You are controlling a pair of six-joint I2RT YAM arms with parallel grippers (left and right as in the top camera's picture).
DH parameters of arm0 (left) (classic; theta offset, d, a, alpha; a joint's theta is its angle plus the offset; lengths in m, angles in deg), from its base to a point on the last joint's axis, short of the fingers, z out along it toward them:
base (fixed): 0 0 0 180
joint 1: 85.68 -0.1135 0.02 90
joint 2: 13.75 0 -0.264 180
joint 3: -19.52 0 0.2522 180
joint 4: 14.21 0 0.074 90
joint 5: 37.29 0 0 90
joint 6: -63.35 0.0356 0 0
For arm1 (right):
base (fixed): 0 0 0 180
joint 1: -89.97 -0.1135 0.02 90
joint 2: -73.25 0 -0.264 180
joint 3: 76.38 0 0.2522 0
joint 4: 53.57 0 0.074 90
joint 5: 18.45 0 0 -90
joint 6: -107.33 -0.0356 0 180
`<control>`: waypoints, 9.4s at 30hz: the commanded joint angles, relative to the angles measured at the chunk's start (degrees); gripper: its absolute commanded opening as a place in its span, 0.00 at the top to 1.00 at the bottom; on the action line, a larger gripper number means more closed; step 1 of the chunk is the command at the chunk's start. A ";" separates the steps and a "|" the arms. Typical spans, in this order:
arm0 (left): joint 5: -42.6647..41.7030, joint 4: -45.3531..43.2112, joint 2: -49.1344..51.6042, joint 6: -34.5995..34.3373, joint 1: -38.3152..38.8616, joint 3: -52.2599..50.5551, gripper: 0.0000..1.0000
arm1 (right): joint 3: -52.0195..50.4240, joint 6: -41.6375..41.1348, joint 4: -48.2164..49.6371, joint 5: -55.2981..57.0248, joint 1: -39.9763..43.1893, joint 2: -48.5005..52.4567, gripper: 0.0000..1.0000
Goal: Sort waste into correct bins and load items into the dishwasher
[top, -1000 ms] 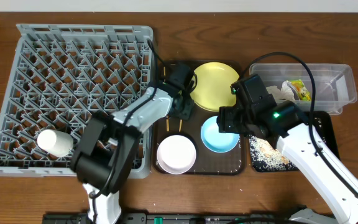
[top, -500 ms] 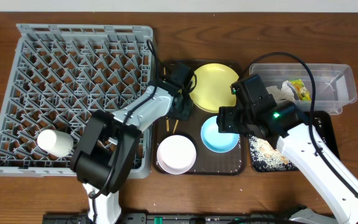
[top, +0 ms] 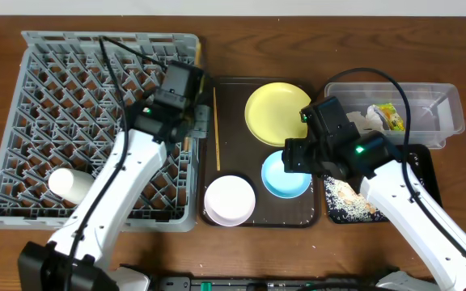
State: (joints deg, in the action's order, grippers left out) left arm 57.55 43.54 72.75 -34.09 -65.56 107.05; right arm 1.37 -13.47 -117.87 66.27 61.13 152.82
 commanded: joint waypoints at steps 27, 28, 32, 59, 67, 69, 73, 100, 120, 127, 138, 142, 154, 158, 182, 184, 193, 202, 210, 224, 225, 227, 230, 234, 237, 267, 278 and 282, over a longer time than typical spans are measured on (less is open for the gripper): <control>-9.97 -0.11 2.14 -3.02 2.91 2.12 0.59 | 0.02 -0.22 -0.07 0.72 0.37 -0.31 0.32; -9.92 -0.68 3.04 -3.39 3.45 2.10 0.59 | 0.02 -0.22 -0.07 0.72 0.37 -0.31 0.32; -6.78 -3.04 8.79 -6.16 4.66 2.10 0.60 | 0.02 -0.24 -0.02 0.72 0.37 -0.31 0.32; -6.27 -8.92 28.65 -7.91 4.72 2.16 0.81 | 0.02 -0.46 1.49 0.52 -0.37 -0.26 0.30; -7.28 -6.78 16.39 -7.89 4.66 2.23 0.81 | 0.02 -0.44 1.49 0.52 -0.37 -0.26 0.30; -8.04 -6.45 12.02 -7.87 4.66 2.23 0.85 | 0.02 -0.44 1.49 0.52 -0.37 -0.26 0.30; -6.14 -4.63 3.13 -6.56 4.55 2.23 0.85 | 0.02 -0.46 1.49 0.52 -0.37 -0.26 0.30; 3.80 -8.90 25.27 -14.32 7.21 2.05 0.63 | 0.02 -0.46 1.49 0.50 -0.48 -0.26 0.29; -2.54 -4.81 27.69 -13.51 7.06 4.13 0.92 | 0.02 -0.44 1.73 0.52 -0.48 -0.26 0.28; -2.49 4.02 13.90 -7.17 7.06 10.36 0.92 | 0.02 -0.44 1.68 0.50 -0.48 -0.26 0.28; 9.27 8.02 4.55 0.59 2.71 7.69 0.92 | 0.02 -0.44 1.66 0.50 -0.48 -0.26 0.28; 9.57 6.36 7.45 -0.44 0.35 3.96 0.92 | 0.02 -0.44 1.70 0.50 -0.48 -0.26 0.28; 2.78 9.79 10.99 -2.29 -0.74 6.60 0.58 | 0.02 -0.44 1.73 0.52 -0.48 -0.26 0.28; -2.56 13.55 6.67 -3.13 -0.63 9.99 0.57 | 0.02 -0.44 1.64 0.52 -0.48 -0.26 0.28; -23.65 0.15 15.41 -2.69 15.61 4.17 0.53 | 0.02 -7.26 -8.68 6.78 10.47 -0.26 0.01; -23.63 -0.35 18.21 -2.69 16.15 4.17 0.53 | 0.02 -7.26 -9.07 6.78 10.45 -0.26 0.01; -23.71 -0.94 25.79 -3.39 16.44 4.24 0.81 | 0.02 -7.26 -9.09 6.78 10.40 -0.26 0.01; -25.18 2.36 16.72 -3.34 13.03 7.06 0.92 | 0.02 -7.26 -9.09 6.78 10.40 -0.26 0.01; -11.26 10.08 0.33 -3.34 4.81 7.04 0.93 | 0.02 -7.26 -9.09 6.78 10.40 -0.26 0.01; 55.39 11.87 2.16 -14.80 1.42 3.52 0.92 | 0.02 -7.28 -9.01 6.75 10.40 -0.26 0.01; 58.80 10.60 3.76 -14.73 1.42 3.50 0.93 | 0.02 -7.28 -8.85 6.75 10.40 -0.26 0.01; 63.89 8.15 6.80 -14.71 1.42 3.50 0.92 | 0.02 -7.28 -8.66 6.73 10.40 -0.26 0.01; 65.55 5.42 10.82 -13.29 1.42 3.50 0.93 | 0.02 -7.28 -8.57 6.73 10.40 -0.26 0.01; 69.00 2.82 16.06 -12.59 1.42 3.50 0.92 | 0.02 -7.30 -8.59 6.67 10.40 -0.26 0.01; 74.16 1.77 18.56 -12.59 1.42 3.50 0.93 | 0.02 -7.28 -8.59 6.32 10.40 -0.26 0.01; 70.58 3.23 20.02 -12.61 -2.32 3.13 0.93 | 0.02 -6.80 -8.52 6.34 10.40 -0.26 0.01; 64.70 3.45 21.24 -13.66 -2.14 2.29 0.93 | 0.02 -6.82 -7.26 6.34 10.40 -0.26 0.01; 64.52 3.43 21.24 -13.64 -0.83 2.29 0.92 | 0.02 -6.82 -7.32 6.32 10.40 -0.26 0.01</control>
State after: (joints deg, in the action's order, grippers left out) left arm 125.07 46.91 92.38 -46.38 -67.42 110.49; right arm 1.37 -19.77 -125.15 72.41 71.43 152.82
